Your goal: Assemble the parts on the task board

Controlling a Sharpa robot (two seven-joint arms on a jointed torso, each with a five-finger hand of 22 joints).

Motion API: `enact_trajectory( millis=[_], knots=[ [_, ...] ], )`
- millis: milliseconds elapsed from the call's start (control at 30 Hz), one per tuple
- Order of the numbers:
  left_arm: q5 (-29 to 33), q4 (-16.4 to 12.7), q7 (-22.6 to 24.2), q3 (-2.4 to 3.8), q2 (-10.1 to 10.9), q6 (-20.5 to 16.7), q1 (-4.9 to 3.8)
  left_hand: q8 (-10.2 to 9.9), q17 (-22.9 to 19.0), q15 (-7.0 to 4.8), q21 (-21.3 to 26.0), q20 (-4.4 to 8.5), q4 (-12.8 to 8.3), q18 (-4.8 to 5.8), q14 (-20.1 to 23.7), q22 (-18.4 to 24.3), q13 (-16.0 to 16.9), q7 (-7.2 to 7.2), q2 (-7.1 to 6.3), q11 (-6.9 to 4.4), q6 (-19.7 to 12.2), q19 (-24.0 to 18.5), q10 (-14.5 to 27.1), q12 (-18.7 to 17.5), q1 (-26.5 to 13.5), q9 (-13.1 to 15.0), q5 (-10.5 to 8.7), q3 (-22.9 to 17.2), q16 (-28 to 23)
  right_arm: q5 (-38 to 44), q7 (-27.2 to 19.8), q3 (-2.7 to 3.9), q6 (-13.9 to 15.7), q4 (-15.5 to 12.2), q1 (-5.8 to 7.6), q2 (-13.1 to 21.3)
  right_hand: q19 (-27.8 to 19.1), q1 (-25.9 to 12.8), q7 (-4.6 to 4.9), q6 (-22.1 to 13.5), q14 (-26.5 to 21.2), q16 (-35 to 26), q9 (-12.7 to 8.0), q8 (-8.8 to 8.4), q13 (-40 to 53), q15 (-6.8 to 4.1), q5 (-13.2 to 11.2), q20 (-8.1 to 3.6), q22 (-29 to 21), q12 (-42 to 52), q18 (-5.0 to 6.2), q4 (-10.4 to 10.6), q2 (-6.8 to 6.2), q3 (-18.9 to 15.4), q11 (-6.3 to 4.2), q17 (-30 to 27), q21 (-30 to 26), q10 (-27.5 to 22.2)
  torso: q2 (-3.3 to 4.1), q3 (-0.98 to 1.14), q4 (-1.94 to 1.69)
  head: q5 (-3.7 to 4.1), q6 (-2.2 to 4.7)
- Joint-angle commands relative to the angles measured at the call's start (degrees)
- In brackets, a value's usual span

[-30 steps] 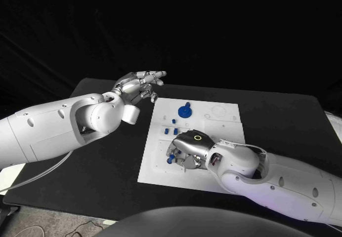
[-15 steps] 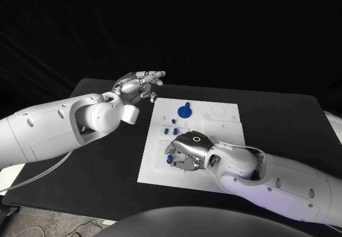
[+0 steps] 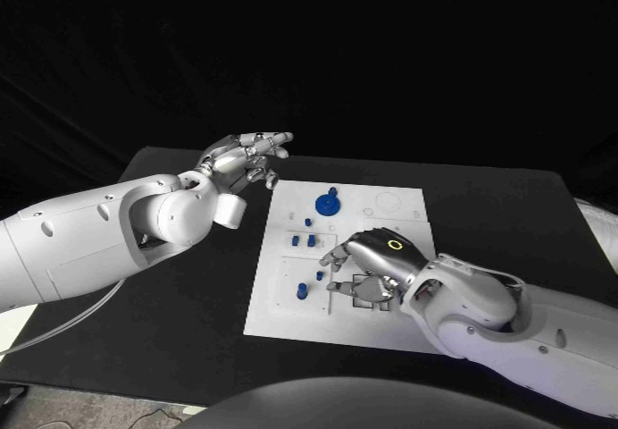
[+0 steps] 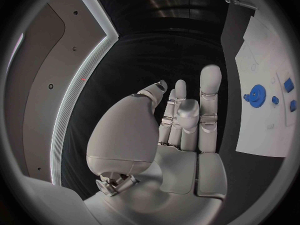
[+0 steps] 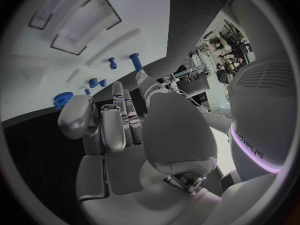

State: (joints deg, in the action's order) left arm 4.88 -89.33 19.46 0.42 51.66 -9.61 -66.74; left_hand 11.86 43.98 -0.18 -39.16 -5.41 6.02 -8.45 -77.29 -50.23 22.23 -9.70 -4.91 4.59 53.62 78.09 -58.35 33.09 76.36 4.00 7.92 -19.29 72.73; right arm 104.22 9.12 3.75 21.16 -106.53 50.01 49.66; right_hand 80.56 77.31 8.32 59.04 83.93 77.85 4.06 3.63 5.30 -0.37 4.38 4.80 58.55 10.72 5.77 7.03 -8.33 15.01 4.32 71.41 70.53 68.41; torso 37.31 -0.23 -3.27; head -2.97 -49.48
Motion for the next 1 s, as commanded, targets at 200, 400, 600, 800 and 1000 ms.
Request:
enact_trajectory(
  millis=[200, 400, 600, 800, 1000],
  knots=[
    [-0.14, -0.27, 0.05, -0.66, 0.09, 0.96, -0.01, 0.18, -0.09, 0.05, 0.32, 0.00, 0.34, -0.79, 0.39, 0.01, -0.05, 0.00, 0.14, 0.10, -0.31, -0.22, 0.35, 0.22, -0.58, 0.01, 0.38, 0.06, -0.29, -24.85, 3.42, 0.30, 2.36, -3.51, 2.46, 11.62, 2.81, -2.61, -1.93, 0.63, 3.83, 3.14, 0.79, 2.66, 22.72, -2.72, 4.05, -2.11, 7.46, 25.16, -1.15, 1.47, 0.18, -4.44, -3.01, 3.55, 5.38, 12.72, -0.23, -0.32, 1.27, 3.71, 1.40],
    [-0.11, -0.29, 0.03, -0.87, 0.11, 0.94, 0.08, 0.18, -0.09, 0.05, 0.32, 0.00, 0.34, -0.79, 0.39, 0.01, -0.05, 0.00, 0.14, 0.10, -0.31, -0.22, 0.35, 0.22, -0.58, 0.01, 0.38, 0.06, -0.29, -25.01, 9.88, -0.50, 1.80, -4.76, 2.46, 16.10, 3.15, -4.80, -2.35, 0.75, 4.13, 5.21, 3.04, 7.27, 61.67, -3.23, 10.23, -2.48, 9.57, 59.55, -1.51, 4.39, 3.00, -10.18, -3.48, 6.13, 6.82, 13.39, -0.15, -0.28, 2.10, 5.47, 1.73],
    [-0.09, -0.29, 0.02, -0.95, 0.06, 1.05, 0.14, 0.37, -0.16, 0.03, 0.38, 0.00, 0.22, -0.80, 0.43, 0.04, -0.09, 0.05, 0.19, 0.05, -0.33, -0.21, 0.46, 0.37, -0.36, 0.03, 0.43, -0.07, -0.30, -22.07, 16.26, -0.87, 1.46, -5.34, 1.88, 17.26, 3.72, -5.00, -2.62, -0.18, 4.53, 7.08, 4.85, 9.46, 71.94, -3.08, 10.46, -2.50, 11.69, 68.13, -1.84, 5.25, 3.68, -13.48, -3.50, 9.03, 8.14, 15.56, -0.18, -0.20, 2.51, 6.17, 1.83],
    [-0.09, -0.23, 0.07, -0.98, 0.12, 1.11, 0.16, 0.45, -0.16, 0.02, 0.36, 0.01, 0.15, -0.80, 0.43, 0.03, -0.11, 0.07, 0.23, 0.03, -0.35, -0.19, 0.49, 0.43, -0.24, 0.04, 0.44, -0.14, -0.29, -17.32, 20.69, -1.00, -0.68, -5.76, 1.03, 16.68, 4.14, -6.57, -2.75, -1.09, 4.80, 8.27, 6.03, 10.67, 75.10, -3.04, 11.26, -2.47, 13.31, 70.58, -2.13, 7.32, 3.51, -16.42, -3.48, 11.00, 9.13, 16.54, -0.20, -0.21, 2.27, 6.39, 1.63],
    [-0.09, -0.15, 0.08, -0.99, 0.26, 1.09, 0.18, 0.50, -0.15, 0.02, 0.40, 0.01, 0.19, -0.81, 0.43, 0.06, -0.12, 0.04, 0.19, 0.06, -0.37, -0.19, 0.51, 0.48, -0.32, 0.04, 0.42, -0.09, -0.28, -13.70, 22.40, -1.03, -1.92, -6.14, 0.53, 16.17, 4.24, -6.90, -2.89, -1.31, 4.85, 8.61, 6.99, 11.73, 75.85, -3.08, 12.46, -2.50, 13.83, 71.01, -2.21, 8.63, 3.31, -18.25, -3.57, 11.53, 9.45, 16.70, -0.20, -0.28, 2.40, 6.12, 1.51]
  ],
)
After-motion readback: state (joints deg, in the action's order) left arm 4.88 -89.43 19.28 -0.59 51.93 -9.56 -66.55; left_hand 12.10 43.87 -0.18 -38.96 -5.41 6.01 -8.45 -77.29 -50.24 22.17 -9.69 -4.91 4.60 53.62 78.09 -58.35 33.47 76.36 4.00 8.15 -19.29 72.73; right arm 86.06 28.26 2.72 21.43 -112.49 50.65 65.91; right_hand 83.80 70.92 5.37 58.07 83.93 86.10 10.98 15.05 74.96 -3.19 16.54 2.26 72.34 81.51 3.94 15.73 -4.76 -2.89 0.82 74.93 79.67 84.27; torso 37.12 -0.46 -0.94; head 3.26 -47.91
